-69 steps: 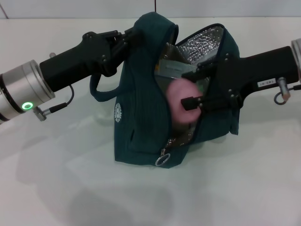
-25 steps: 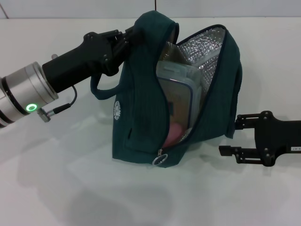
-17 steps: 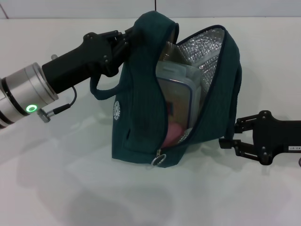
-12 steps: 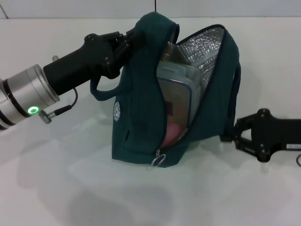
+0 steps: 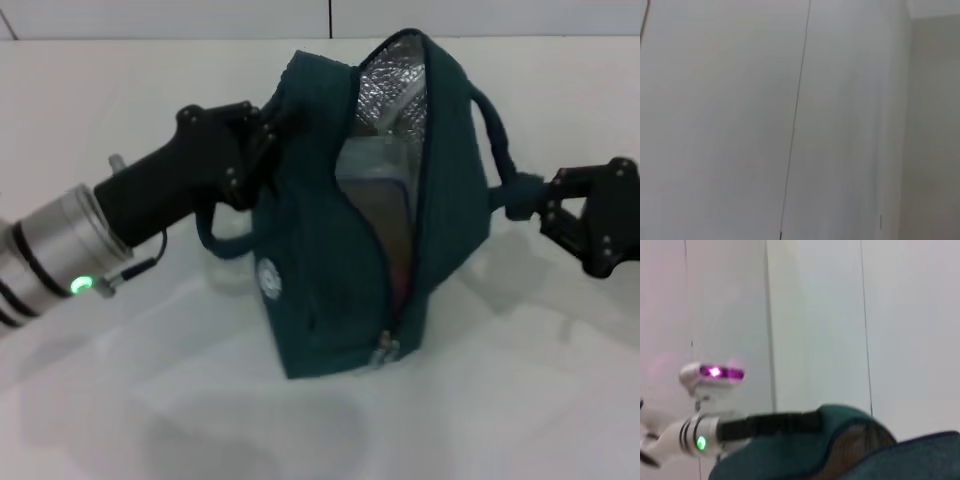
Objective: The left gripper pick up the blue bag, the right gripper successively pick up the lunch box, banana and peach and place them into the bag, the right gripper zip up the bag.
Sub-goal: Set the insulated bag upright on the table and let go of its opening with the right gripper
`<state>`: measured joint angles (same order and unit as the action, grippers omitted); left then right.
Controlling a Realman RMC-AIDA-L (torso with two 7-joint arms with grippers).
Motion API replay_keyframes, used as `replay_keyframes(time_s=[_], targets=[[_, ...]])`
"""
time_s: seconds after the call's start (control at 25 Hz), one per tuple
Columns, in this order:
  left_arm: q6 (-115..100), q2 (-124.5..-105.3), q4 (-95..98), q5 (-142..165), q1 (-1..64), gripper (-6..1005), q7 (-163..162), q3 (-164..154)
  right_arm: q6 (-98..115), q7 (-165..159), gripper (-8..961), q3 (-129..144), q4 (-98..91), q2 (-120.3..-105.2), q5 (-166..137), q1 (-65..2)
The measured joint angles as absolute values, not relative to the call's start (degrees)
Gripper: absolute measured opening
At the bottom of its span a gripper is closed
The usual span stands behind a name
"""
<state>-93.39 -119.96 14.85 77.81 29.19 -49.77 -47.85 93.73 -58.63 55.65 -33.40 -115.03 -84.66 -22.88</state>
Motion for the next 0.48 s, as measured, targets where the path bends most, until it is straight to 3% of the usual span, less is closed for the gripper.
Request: replay_keyframes(time_s=[0.28,0.48], targets=[[-99.8,-120.31,5.7,76.8,28.3,46,-33.4,-48.0,99.0,-61.7,83,55.5,-33.4,-112.88,-83.9,-22.9],[-100.6,-120.48,2.8,77.0,27.9,55,-29.2,-48.2,99.0,-62.9,88,55.5,-33.4,-112.57,-84.2,-22.5]])
